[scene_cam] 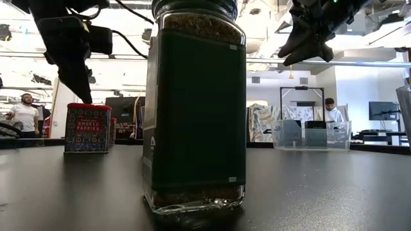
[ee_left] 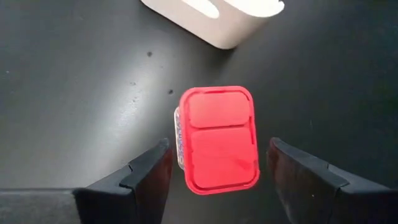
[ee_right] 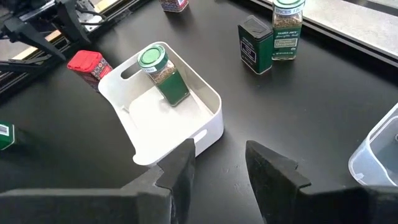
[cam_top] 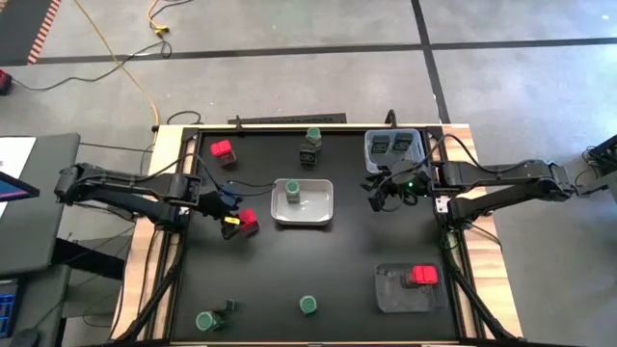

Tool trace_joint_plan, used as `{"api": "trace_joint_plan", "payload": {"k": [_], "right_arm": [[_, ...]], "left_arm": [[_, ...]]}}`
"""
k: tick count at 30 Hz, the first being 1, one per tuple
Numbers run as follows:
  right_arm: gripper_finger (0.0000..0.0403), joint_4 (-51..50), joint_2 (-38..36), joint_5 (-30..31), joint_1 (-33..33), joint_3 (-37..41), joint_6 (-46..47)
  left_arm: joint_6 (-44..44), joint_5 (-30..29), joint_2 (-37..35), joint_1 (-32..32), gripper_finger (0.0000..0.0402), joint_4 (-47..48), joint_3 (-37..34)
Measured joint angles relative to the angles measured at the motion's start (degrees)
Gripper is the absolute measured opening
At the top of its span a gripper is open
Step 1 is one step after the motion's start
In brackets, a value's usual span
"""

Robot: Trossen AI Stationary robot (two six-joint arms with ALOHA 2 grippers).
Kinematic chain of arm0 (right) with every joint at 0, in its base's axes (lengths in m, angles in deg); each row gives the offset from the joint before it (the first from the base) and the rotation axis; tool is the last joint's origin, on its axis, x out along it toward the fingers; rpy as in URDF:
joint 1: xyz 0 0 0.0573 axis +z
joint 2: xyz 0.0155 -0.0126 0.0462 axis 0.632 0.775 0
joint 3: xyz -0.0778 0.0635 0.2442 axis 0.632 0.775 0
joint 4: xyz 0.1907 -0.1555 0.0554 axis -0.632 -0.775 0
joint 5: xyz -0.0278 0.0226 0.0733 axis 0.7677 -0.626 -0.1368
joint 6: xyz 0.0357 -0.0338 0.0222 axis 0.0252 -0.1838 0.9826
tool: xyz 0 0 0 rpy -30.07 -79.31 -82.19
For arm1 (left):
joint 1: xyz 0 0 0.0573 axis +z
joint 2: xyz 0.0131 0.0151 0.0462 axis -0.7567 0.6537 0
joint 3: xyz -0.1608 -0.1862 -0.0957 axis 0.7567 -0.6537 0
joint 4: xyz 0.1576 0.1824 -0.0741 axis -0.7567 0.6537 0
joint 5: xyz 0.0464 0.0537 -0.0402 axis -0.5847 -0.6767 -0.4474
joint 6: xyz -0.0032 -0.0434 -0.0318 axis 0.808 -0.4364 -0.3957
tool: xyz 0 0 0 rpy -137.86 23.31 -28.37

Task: Sort spices by type
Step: Put the bottom red seasoning can into the black bin

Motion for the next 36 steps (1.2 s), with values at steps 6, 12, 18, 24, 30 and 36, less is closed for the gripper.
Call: {"api": "trace_joint_plan", "payload": {"k": [6,12,18,24,30,36], "right_arm": [[0.017,-0.02,0.0,0.0,0.0,0.0,0.0],[0.017,0.42,0.0,0.0,0.0,0.0,-0.08],[0.017,0.42,0.0,0.0,0.0,0.0,-0.3],[0.017,0.42,0.0,0.0,0.0,0.0,-0.5],[0.017,0.42,0.0,0.0,0.0,0.0,-0.52],[0.017,0.42,0.0,0.0,0.0,0.0,-0.52]], "left_arm": [[-0.91,-0.41,0.0,-1.68,0.0249,0.51,0.0],[-1.05,-0.57,-0.04,-2.05,0.0249,1.44,0.0],[-1.05,-0.65,-0.04,-2.05,0.0249,1.44,0.0],[-1.53,-2.06,-0.04,-2.07,0.0249,1.42,0.0],[-2.28,-3.0,-0.04,-2.67,0.0249,1.24,0.0],[-6.67,-6.36,-0.04,-6.16,0.0249,1.64,-0.02]]}}
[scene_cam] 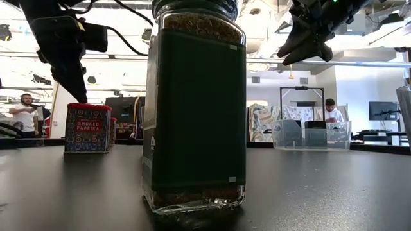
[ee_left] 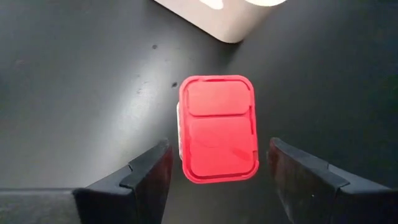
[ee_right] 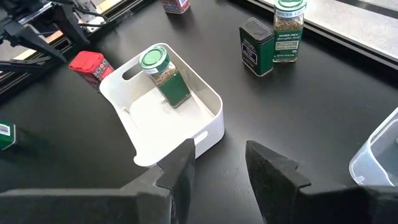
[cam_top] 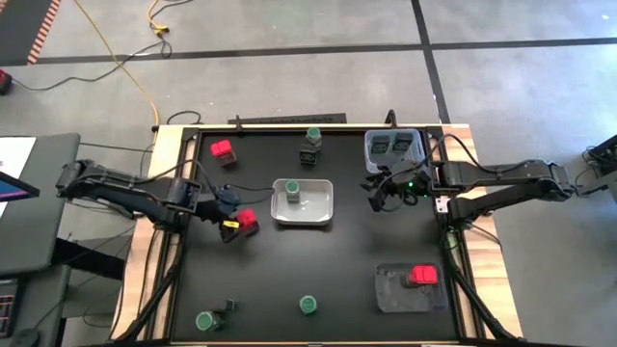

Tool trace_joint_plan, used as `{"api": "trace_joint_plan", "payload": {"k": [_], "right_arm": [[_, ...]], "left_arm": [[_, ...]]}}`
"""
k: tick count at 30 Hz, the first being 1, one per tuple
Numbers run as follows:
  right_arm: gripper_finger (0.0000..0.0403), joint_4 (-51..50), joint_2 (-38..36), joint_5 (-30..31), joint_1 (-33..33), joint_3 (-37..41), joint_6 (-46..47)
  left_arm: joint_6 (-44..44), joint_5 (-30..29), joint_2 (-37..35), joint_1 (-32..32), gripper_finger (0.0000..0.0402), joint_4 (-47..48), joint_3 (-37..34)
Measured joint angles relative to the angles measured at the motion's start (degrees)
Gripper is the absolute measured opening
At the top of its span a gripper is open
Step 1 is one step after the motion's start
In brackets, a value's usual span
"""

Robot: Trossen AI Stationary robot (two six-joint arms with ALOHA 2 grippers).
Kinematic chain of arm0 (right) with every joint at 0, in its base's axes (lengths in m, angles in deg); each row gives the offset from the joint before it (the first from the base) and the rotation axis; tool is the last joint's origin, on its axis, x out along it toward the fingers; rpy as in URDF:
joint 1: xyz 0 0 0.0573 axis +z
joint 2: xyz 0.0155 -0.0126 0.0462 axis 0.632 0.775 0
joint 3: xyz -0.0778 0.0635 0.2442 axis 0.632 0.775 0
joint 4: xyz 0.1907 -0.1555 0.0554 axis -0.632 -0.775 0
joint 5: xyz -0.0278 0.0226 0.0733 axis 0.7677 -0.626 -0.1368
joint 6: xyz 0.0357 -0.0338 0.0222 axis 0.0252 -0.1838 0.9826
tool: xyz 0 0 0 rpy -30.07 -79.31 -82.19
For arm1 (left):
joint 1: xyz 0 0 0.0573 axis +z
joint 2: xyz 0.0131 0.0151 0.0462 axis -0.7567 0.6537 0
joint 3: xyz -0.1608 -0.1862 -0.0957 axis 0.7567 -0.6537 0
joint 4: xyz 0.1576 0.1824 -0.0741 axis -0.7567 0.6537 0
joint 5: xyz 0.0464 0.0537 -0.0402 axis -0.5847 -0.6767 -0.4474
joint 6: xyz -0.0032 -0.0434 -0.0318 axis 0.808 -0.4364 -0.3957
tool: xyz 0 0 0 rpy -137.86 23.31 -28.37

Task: Sort spices by type
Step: Put the bottom red seasoning can into the black bin

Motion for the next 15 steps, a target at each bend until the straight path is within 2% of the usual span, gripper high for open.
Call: {"api": "trace_joint_plan", "payload": {"k": [8,15], "right_arm": [[0.017,0.0,0.0,0.0,0.0,0.0,-0.02],[0.017,0.0,0.0,0.0,-0.01,0.0,-0.15]], "left_arm": [[-3.39,-6.93,0.0,-6.83,0.0249,1.17,0.0],[-2.82,-8.1,0.0,-7.58,0.0249,0.92,-2.62]]}}
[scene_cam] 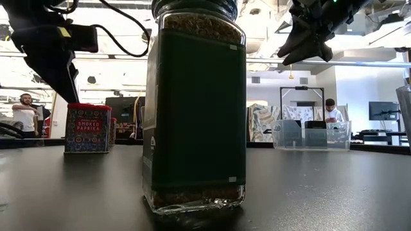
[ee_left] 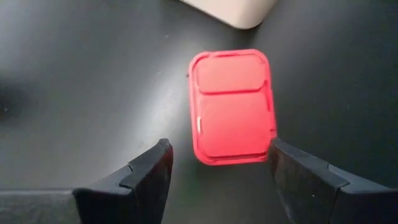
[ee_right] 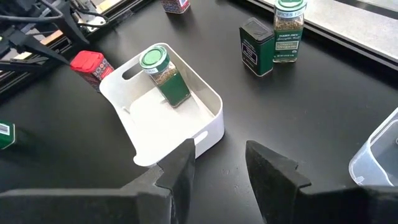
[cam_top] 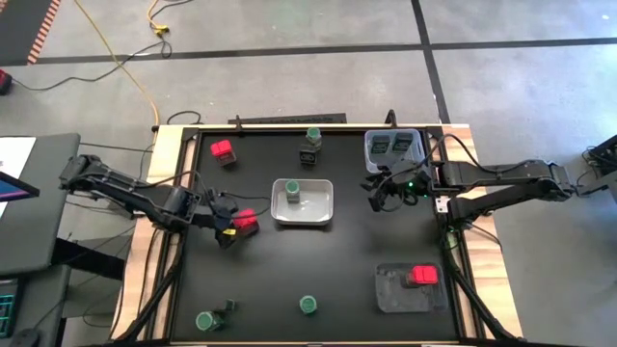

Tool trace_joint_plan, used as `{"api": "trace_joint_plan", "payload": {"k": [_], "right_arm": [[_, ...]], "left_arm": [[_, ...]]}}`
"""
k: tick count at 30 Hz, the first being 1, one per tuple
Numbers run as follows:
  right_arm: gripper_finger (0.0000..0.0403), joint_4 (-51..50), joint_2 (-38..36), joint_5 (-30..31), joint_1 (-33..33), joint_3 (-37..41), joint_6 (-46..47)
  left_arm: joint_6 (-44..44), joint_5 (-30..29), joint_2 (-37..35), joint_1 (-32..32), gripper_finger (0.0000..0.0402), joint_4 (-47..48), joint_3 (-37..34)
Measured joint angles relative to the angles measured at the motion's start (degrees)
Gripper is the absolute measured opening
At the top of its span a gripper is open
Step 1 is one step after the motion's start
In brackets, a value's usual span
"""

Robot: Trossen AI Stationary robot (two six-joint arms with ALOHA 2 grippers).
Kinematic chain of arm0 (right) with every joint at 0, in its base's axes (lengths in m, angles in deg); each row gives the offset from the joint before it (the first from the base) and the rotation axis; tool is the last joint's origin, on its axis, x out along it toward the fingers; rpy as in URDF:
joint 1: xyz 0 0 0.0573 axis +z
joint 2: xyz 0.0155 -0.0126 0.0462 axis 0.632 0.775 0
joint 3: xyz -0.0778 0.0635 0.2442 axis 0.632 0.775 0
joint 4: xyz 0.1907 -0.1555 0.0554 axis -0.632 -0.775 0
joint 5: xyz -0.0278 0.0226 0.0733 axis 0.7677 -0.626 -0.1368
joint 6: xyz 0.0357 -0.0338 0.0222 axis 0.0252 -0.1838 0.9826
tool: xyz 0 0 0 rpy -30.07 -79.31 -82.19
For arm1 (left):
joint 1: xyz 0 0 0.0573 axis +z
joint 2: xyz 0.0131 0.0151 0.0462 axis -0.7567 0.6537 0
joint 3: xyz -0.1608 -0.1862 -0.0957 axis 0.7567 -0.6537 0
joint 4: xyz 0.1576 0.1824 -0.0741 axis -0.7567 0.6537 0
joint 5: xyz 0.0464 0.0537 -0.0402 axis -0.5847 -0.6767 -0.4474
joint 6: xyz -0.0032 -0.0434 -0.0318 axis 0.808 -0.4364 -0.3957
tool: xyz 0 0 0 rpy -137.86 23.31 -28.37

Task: Sort spices by type
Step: Put the bottom red seasoning can into the black bin

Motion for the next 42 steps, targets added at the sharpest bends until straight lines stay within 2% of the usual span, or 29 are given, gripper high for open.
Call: {"api": "trace_joint_plan", "payload": {"k": [19,31,38,42], "right_arm": [[0.017,0.0,0.0,0.0,-0.01,0.0,0.16],[0.017,-0.95,-0.02,0.0,0.01,0.0,0.13],[0.017,-0.96,-0.02,0.0,0.01,0.0,0.0],[0.017,-0.92,-0.02,0.0,0.01,0.0,0.06]], "left_arm": [[1.69,-0.28,0.07,0.02,0.0249,-3.91,-0.4],[-0.49,-0.26,8.12,0.11,0.0249,-5.96,-0.4],[-0.27,-1.25,8.57,0.11,0.0246,-5.82,-0.4],[0.9,-1.9,8.57,0.11,0.0224,-5.84,-0.4]]}}
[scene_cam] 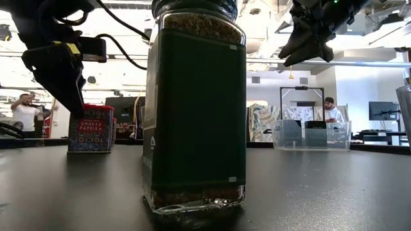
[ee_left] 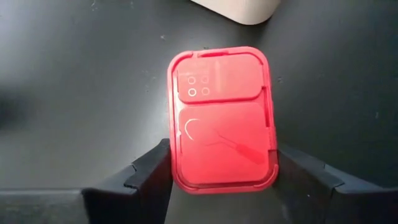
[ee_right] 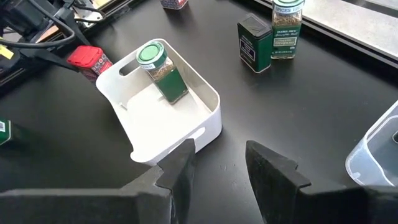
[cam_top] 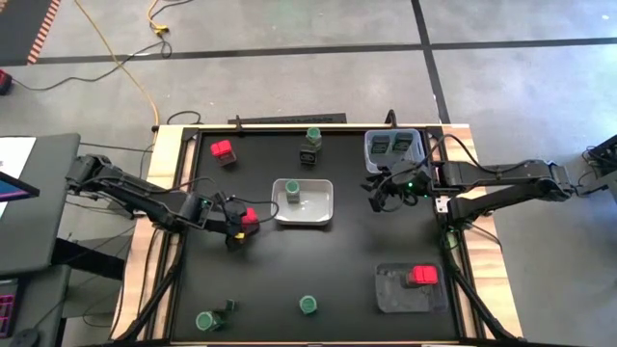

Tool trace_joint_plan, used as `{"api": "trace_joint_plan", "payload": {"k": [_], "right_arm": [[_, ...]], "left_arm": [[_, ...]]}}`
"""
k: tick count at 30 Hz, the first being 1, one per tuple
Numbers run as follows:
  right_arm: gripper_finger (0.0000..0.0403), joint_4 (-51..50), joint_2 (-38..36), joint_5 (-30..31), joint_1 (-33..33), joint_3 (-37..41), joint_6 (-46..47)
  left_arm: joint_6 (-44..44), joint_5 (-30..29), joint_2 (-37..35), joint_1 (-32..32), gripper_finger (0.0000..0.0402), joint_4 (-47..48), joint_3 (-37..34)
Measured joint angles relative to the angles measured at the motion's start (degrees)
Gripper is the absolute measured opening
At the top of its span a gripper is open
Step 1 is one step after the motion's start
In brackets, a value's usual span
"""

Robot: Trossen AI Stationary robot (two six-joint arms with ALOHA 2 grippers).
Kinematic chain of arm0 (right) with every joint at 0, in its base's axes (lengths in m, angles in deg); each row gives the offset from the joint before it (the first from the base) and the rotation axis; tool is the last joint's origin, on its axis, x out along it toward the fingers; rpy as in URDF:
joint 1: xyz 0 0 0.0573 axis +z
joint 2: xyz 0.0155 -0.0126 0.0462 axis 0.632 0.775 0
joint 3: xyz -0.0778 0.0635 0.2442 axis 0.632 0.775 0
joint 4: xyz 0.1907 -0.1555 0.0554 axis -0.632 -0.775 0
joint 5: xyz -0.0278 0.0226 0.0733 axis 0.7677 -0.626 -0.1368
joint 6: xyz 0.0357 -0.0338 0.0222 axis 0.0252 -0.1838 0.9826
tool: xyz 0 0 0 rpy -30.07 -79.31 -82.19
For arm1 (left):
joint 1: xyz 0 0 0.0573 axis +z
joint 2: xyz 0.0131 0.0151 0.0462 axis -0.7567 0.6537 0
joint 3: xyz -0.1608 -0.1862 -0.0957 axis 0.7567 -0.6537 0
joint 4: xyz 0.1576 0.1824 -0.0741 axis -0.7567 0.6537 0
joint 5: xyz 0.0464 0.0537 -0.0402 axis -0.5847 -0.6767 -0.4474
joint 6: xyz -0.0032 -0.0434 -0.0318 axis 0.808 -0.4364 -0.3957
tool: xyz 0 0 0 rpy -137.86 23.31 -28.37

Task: Sort spices by type
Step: Put the bottom red seasoning can into the black bin

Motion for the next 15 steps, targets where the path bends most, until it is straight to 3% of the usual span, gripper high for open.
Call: {"api": "trace_joint_plan", "payload": {"k": [15], "right_arm": [[0.017,0.3,0.0,0.0,0.0,0.0,0.13]], "left_arm": [[5.81,-0.03,-1.81,0.2,0.0212,1.78,2.79]]}}
